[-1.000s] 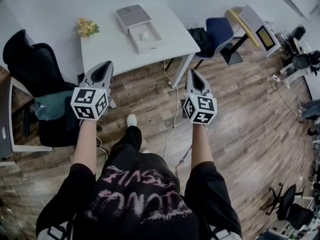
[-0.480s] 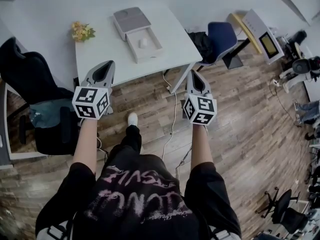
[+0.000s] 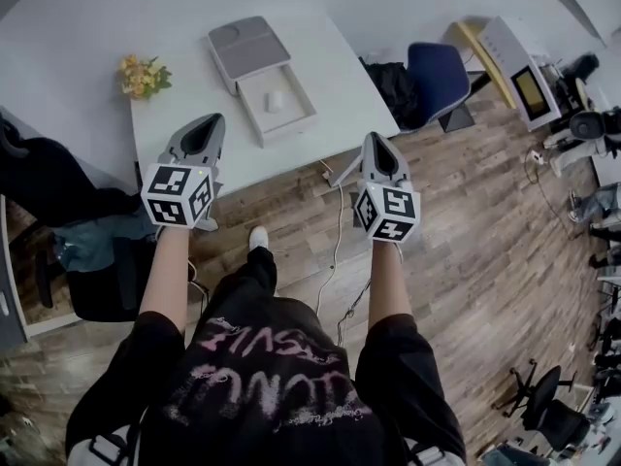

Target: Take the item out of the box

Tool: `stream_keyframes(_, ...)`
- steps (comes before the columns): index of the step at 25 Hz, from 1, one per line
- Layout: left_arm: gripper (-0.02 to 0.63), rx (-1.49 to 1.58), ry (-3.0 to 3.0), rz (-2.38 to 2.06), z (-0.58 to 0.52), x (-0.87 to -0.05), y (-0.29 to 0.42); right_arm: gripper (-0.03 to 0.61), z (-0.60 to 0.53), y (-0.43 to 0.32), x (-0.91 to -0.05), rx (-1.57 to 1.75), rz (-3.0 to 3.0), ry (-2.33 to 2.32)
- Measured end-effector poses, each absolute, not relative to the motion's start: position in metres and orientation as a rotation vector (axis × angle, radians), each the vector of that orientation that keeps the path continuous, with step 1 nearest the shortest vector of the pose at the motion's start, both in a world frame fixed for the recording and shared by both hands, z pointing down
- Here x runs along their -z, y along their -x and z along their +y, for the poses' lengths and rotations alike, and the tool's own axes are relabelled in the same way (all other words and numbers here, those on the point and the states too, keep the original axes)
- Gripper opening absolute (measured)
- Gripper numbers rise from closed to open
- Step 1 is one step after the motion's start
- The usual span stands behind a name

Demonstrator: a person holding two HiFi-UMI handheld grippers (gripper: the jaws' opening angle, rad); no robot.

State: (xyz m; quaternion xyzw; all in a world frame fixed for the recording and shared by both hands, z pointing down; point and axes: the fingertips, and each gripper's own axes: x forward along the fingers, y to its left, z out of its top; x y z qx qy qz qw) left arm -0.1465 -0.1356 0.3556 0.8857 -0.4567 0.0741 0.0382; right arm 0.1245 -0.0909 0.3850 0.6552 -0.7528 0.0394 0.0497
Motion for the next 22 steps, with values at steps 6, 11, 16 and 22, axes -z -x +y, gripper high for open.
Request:
stream_keyframes(6, 0.002, -0.255, -2.709, -1.344, -0.195, -0.367, 0.135, -0.002, -0.145, -0.135, -0.386, -0.132, -2.256, -2.017)
stream_keyframes(11, 0.002, -0.266, -2.724, -1.312, -0.233, -0.366, 0.127, -0.002, -0.182, -0.138, -0.384, -0.135, -2.24, -2.029)
stream_keyframes(16, 0.002, -0.277, -2.731, -1.282, -0.259, -0.367, 0.125, -0.002, -0.209, -0.134, -0.384, -0.145, -2.238, -2.035)
stream_keyframes(22, 0.002, -0.293, -2.741, -1.226, -0.274, -0.374, 0.119, -0.002, -0.226, -0.133, -0.391, -0.167, -2.214, -2.045)
